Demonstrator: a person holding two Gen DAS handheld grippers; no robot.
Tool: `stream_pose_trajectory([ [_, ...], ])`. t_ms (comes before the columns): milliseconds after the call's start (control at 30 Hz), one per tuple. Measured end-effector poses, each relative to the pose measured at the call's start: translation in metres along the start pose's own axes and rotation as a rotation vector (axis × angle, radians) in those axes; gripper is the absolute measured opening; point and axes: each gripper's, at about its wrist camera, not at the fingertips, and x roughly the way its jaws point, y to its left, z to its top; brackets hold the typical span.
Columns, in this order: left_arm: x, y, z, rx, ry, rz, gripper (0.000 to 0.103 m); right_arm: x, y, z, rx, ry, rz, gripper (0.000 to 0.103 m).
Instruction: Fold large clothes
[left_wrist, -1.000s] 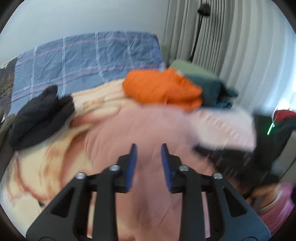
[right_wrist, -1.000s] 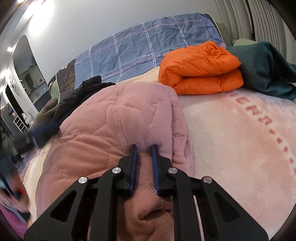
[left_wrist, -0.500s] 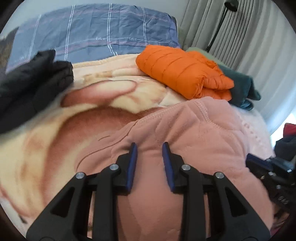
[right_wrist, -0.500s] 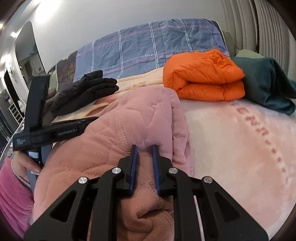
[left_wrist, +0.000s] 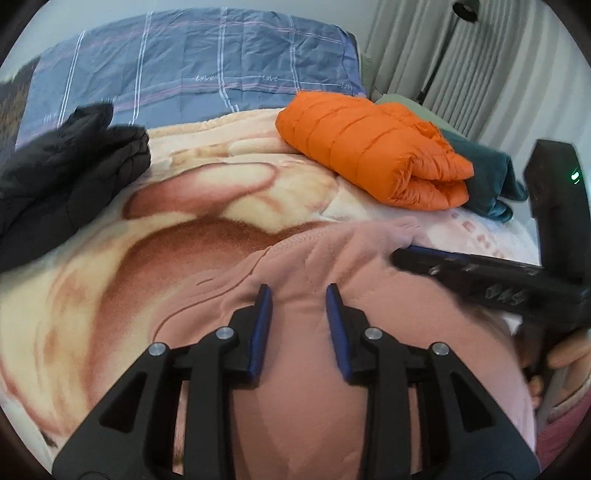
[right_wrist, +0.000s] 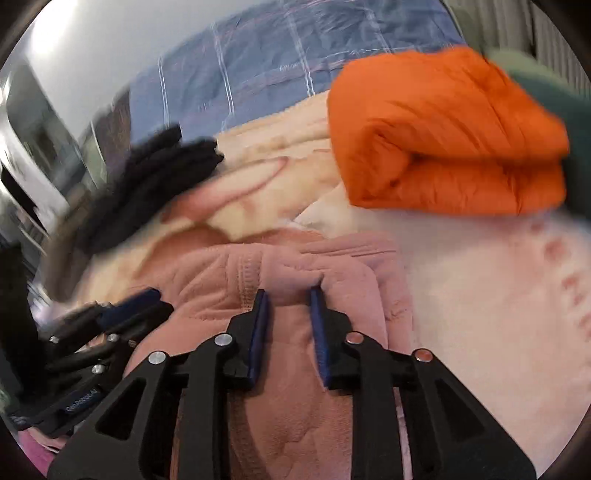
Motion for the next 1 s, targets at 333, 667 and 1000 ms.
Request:
stream_pose_trajectory([
  [333, -0.012, -0.005, 0.002, 0.005, -0.035, 0.022, 0.034, -0.009, 0.012, -0.005, -0.057, -0.029, -0.051, 0.022],
  [667, -0.032, -0.058, -0.021, 0.254, -0.057, 0.011, 0.074, -0.025, 0.016, -0.01, -0.058, -0.051, -0.054, 0.024],
  [1000, -0.027, -0.044, -0.016, 0.187, -0.016, -0.033, 0.074, -0.044, -0.02, -0.071, 0.06, -0.068, -0.021, 0.052],
])
